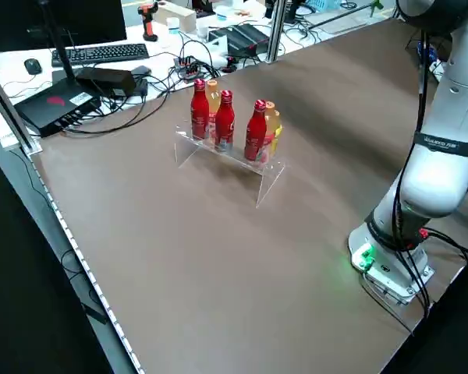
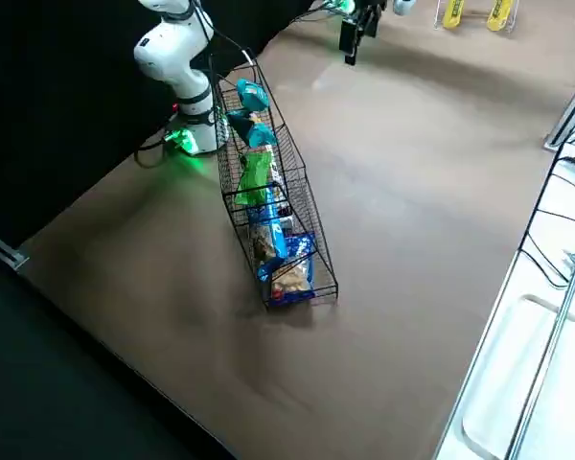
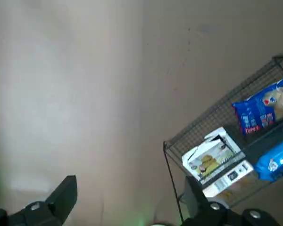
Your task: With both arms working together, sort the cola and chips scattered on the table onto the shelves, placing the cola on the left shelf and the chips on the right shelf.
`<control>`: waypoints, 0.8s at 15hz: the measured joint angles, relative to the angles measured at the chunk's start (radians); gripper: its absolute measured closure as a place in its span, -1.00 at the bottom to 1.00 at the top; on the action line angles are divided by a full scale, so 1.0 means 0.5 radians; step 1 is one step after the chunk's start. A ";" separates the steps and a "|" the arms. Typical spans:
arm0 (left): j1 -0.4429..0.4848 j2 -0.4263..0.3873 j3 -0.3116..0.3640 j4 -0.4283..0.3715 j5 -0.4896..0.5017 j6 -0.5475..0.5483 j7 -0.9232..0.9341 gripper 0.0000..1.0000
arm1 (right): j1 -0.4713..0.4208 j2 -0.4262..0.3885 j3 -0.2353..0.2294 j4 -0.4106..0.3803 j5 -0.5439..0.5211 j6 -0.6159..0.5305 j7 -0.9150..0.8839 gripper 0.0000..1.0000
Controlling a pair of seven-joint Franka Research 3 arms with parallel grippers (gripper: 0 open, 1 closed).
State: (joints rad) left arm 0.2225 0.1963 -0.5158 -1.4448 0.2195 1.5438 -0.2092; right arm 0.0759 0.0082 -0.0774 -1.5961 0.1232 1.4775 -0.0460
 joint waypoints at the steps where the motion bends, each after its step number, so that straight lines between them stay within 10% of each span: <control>1: -0.048 -0.012 0.085 0.008 -0.046 -0.011 0.017 -1.00 | 0.000 0.000 0.000 0.007 0.004 -0.040 0.000 -1.00; 6: -0.365 -0.213 0.591 0.018 -0.334 -0.162 0.251 -1.00 | 0.000 0.000 0.001 0.010 0.020 -0.101 0.000 -1.00; 12: -0.397 -0.453 0.701 -0.302 -0.470 0.014 0.414 -1.00 | 0.009 0.000 0.005 0.032 0.019 -0.106 -0.003 -1.00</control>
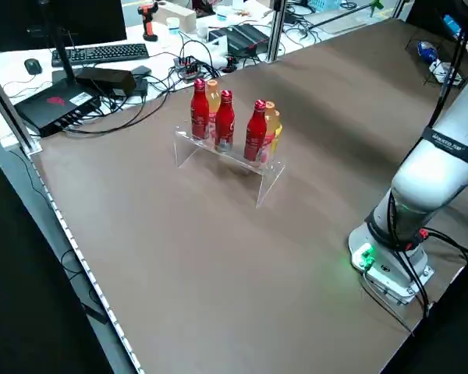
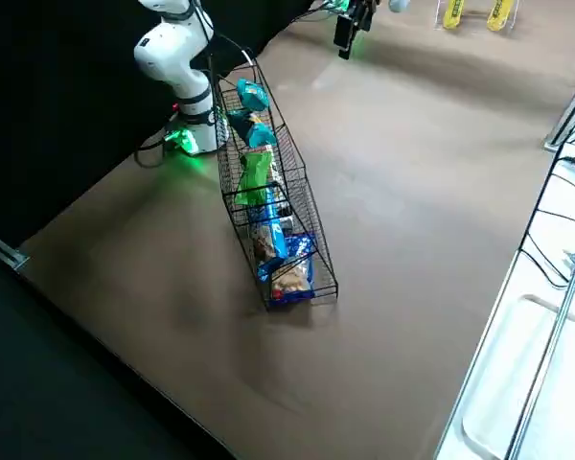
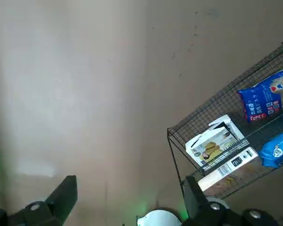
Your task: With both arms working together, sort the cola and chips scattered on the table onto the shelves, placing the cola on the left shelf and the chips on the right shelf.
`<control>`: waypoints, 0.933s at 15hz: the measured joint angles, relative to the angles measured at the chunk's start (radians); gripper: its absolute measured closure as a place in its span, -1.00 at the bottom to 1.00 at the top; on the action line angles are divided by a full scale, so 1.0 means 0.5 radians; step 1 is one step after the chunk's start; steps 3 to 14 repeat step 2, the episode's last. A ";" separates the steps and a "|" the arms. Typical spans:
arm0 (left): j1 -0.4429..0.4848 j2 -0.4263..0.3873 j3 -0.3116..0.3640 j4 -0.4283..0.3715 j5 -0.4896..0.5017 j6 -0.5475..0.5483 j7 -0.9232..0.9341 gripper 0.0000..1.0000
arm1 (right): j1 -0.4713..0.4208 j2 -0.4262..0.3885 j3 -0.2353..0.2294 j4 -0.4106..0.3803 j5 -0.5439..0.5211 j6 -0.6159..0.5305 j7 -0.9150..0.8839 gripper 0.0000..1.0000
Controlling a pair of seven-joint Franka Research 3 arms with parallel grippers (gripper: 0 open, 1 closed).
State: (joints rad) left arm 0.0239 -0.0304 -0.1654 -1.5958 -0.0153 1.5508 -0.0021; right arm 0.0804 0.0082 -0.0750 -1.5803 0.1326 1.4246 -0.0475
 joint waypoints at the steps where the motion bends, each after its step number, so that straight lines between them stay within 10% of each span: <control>1: -0.067 -0.001 0.050 -0.002 0.001 -0.002 0.005 -1.00 | 0.011 0.000 0.001 0.002 -0.011 -0.002 -0.002 -1.00; 14: -0.128 0.000 0.102 -0.002 0.003 -0.002 0.008 -1.00 | 0.029 0.000 0.002 0.002 -0.046 -0.002 -0.007 -1.00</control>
